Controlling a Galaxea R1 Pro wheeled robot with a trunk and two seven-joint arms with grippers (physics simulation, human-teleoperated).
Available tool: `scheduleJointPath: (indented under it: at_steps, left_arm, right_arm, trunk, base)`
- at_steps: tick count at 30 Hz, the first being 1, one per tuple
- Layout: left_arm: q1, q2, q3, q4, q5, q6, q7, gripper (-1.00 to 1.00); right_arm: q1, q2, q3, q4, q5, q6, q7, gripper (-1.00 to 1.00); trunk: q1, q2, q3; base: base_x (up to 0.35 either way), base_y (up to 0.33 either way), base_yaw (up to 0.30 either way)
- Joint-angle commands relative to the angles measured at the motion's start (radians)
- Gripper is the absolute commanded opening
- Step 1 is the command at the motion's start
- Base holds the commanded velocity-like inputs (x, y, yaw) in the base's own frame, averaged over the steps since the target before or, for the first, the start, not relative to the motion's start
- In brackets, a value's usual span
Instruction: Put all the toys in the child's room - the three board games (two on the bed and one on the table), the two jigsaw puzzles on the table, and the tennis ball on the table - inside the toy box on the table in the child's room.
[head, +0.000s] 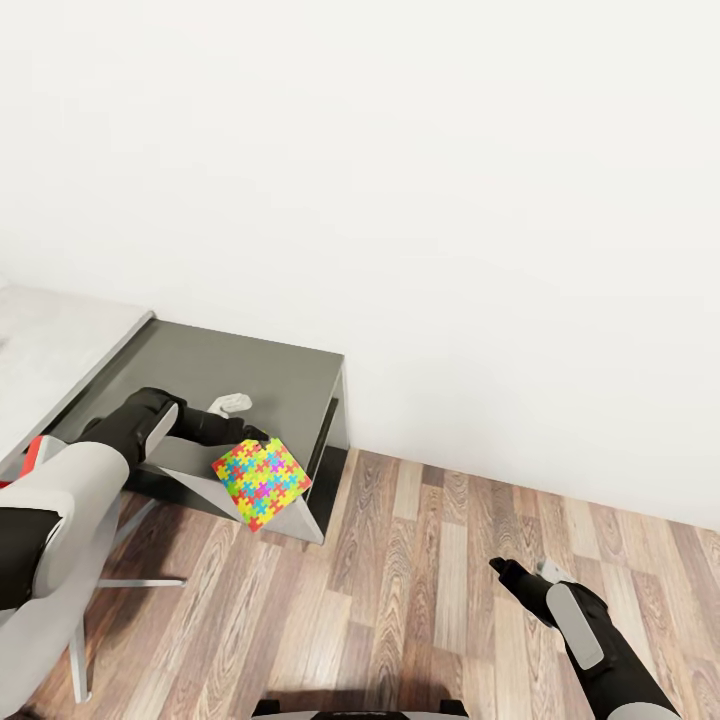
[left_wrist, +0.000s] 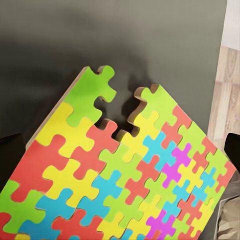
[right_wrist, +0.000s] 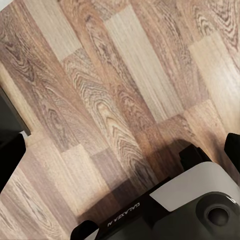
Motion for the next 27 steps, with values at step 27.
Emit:
scheduleJointPath:
  at_steps: [27]
  left_arm:
    - [-0.001, 0.025, 0.006, -0.005, 0.019, 0.005, -0.026, 1.0]
  right_arm:
    - [0.0, 0.003, 0.0, -0.002, -0.01, 0.004, -0.008, 1.0]
  trunk:
    - [0.001, -0.002, -0.002]
  base:
    - [0.0, -0.016, 0.0]
